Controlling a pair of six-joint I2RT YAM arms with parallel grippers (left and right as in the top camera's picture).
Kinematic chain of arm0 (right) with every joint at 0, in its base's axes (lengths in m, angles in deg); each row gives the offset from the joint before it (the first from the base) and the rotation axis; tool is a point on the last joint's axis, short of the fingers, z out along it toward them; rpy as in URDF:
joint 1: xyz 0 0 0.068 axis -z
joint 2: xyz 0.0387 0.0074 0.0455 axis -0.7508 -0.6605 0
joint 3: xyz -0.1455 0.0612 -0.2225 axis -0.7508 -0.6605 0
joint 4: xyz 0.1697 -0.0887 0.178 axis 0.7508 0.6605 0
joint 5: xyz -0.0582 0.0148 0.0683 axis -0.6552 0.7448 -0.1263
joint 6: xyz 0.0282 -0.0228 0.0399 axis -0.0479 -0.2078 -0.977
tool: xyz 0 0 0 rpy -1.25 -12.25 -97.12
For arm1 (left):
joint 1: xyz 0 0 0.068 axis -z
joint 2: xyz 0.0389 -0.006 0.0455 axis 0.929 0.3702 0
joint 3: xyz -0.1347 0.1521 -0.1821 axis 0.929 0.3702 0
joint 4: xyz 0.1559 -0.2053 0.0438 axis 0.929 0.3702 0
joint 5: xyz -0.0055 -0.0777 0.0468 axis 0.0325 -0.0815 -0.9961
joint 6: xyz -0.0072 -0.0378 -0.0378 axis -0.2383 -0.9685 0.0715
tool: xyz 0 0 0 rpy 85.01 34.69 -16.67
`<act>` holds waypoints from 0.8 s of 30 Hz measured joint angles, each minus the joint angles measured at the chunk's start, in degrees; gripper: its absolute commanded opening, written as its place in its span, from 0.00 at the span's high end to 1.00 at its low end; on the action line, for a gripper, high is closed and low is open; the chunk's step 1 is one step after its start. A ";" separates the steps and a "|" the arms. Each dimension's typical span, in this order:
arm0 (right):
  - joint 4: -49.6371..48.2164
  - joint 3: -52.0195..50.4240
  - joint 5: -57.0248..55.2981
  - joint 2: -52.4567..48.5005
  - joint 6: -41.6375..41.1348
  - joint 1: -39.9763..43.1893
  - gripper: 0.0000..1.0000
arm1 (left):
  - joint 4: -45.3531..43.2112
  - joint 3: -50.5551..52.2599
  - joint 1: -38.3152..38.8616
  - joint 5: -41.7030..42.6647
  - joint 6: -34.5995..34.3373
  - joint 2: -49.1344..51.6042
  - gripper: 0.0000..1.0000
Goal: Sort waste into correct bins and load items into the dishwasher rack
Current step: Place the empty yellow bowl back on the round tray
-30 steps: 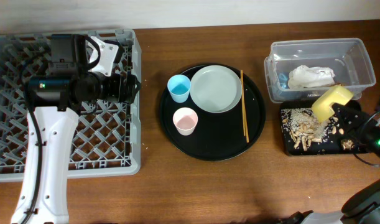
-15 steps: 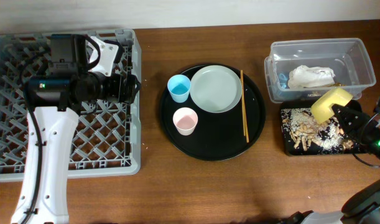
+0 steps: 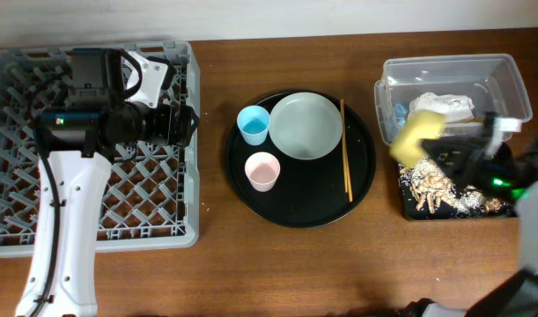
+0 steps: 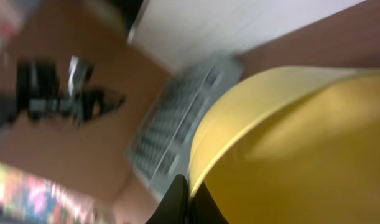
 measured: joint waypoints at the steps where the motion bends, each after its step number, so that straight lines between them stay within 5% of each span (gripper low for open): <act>1: -0.59 0.04 -2.80 1.81 -2.12 -3.65 0.96 | 0.02 0.00 0.00 0.00 0.00 0.00 0.01; 5: -7.02 1.20 -25.27 5.66 -20.68 -27.34 0.96 | 0.02 0.00 0.00 0.00 0.00 0.00 0.01; 12: -9.07 1.40 -55.01 2.21 -37.94 -51.06 0.96 | 0.00 0.00 0.00 0.00 0.00 0.00 0.01; 21: -11.26 2.64 -66.60 -15.32 -45.22 -57.81 0.96 | 0.02 0.00 0.00 0.00 0.00 0.00 0.01; 24: -10.67 3.74 -67.47 -15.56 -45.92 -57.44 0.74 | 0.02 0.00 0.00 0.00 0.00 0.00 0.01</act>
